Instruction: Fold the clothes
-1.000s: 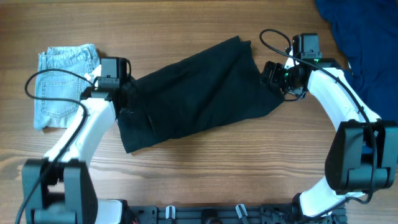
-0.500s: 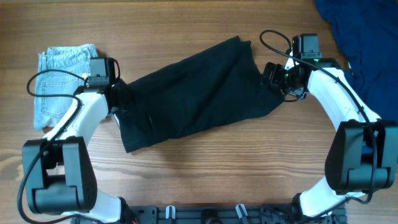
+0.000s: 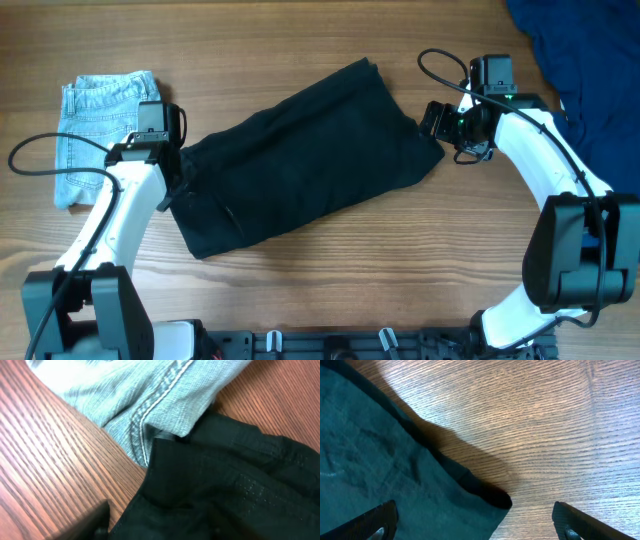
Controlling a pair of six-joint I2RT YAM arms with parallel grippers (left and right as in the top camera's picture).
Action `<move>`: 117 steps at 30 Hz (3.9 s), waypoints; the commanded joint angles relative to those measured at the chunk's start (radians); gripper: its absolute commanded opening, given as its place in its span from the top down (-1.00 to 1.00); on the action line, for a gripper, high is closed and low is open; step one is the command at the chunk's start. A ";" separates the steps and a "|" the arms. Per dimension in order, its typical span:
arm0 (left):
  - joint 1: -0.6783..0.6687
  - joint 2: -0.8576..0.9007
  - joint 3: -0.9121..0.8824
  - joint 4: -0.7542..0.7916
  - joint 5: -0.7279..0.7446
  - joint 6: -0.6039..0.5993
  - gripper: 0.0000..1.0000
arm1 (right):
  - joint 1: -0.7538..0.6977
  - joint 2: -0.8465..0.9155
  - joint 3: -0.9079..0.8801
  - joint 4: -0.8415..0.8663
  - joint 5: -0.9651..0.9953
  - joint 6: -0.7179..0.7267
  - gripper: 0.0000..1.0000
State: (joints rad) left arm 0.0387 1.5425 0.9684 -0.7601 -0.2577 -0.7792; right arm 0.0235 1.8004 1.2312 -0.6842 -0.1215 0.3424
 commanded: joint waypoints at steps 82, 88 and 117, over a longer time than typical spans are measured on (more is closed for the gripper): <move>-0.008 0.065 0.320 -0.152 0.754 0.476 0.92 | 0.501 0.163 0.128 0.076 -0.400 0.087 0.91; -0.014 0.021 0.322 -0.132 0.930 0.404 0.92 | 0.598 0.341 0.128 0.165 -0.388 0.190 0.92; -0.274 -0.053 0.322 0.080 0.705 0.370 0.92 | 0.277 0.059 -0.018 -0.117 0.031 0.180 0.91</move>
State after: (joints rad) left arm -0.1852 1.4734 1.2694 -0.7025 0.4492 -0.4053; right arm 0.2989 1.8336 1.2797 -0.8612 -0.1192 0.5694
